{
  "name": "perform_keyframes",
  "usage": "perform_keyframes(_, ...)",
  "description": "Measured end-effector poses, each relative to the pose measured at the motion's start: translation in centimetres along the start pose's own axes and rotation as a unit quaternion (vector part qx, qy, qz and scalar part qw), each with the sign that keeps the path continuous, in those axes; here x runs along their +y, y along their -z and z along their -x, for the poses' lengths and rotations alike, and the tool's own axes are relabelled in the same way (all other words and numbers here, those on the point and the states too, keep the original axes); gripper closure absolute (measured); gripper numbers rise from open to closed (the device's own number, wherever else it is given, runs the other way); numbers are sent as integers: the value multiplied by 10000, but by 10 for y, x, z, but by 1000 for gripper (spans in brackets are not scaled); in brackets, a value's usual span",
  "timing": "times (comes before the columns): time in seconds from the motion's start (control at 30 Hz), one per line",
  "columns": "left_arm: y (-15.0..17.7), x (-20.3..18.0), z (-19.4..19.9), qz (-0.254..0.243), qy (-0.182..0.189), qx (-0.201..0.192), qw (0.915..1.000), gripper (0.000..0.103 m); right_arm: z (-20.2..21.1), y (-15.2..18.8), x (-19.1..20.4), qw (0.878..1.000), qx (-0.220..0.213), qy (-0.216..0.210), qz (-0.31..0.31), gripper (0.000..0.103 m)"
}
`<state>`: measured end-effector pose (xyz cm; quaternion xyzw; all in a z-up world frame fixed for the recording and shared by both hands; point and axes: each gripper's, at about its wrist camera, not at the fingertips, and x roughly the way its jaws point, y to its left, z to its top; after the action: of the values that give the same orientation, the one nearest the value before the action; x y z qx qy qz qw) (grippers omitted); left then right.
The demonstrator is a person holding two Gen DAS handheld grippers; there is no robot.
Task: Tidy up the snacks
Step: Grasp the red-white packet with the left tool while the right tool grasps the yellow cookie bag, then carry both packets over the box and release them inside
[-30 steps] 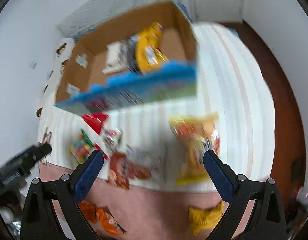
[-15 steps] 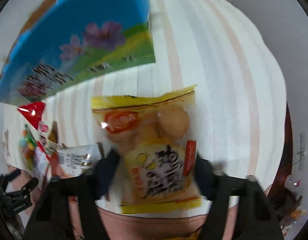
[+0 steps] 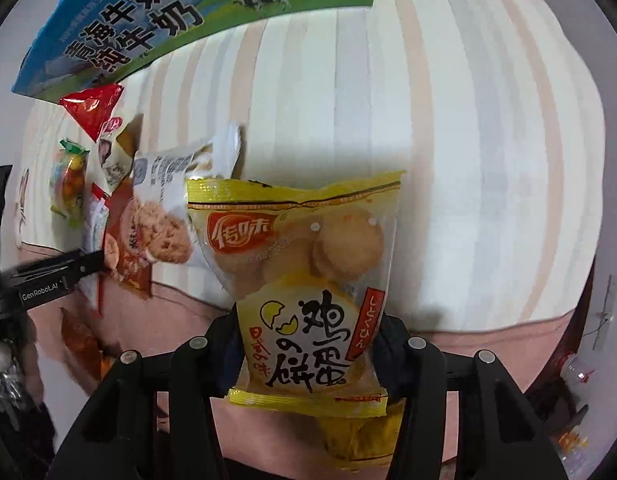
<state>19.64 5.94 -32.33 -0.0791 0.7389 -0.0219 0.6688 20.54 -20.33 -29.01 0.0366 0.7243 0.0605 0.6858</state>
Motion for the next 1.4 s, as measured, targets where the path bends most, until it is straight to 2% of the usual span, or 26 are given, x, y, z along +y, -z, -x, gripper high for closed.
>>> perform_keyframes(0.07, 1, -6, -6, -196, -141, 27, 9997, 38, -3, 1, -1, 9999, -6, -64, -113, 39)
perform_keyframes(0.17, 1, -27, -12, -769, -568, -89, 9954, 38, -10, 1, 1, 9998, -32, -66, -201, 33)
perform_keyframes(0.27, 4, -36, -9, -786, -651, -228, 9945, 49, -19, -1, 6, 9997, -116, 35, -202, 34)
perform_keyframes(0.3, 6, -35, -7, -692, -633, -264, 9952, 52, -21, -1, 6, 9996, -199, 79, -208, 37)
perform_keyframes(0.33, 8, -35, -6, -603, -608, -291, 9959, 54, -21, 1, 6, 9991, -313, 183, -197, 46)
perform_keyframes(0.43, 23, -19, -1, -60, -453, -332, 9984, 55, -16, 7, -2, 9980, -558, 7, -287, 60)
perform_keyframes(0.6, 49, 9, -2, 880, -189, -290, 9955, 56, -10, 16, -3, 9957, -685, -513, -353, 62)
perform_keyframes(0.77, 69, 21, 1, 1202, -166, -382, 9919, 57, -4, 20, -1, 9932, -716, -896, -223, 63)
perform_keyframes(0.93, 71, 11, 41, 1117, 43, -721, 9911, 58, 20, 19, 7, 9896, -835, -1164, -90, 63)
perform_keyframes(1.13, 73, -2, 98, 846, 604, -1131, 9881, 58, 68, 17, 24, 9822, -1079, -1523, -206, 64)
perform_keyframes(1.3, 37, -8, 153, 646, 1196, -1428, 9804, 58, 106, -4, 37, 9738, -1376, -1785, -302, 64)
perform_keyframes(1.4, 9, -23, 183, 471, 1358, -1612, 9764, 58, 131, -25, 41, 9687, -1596, -1875, -326, 64)
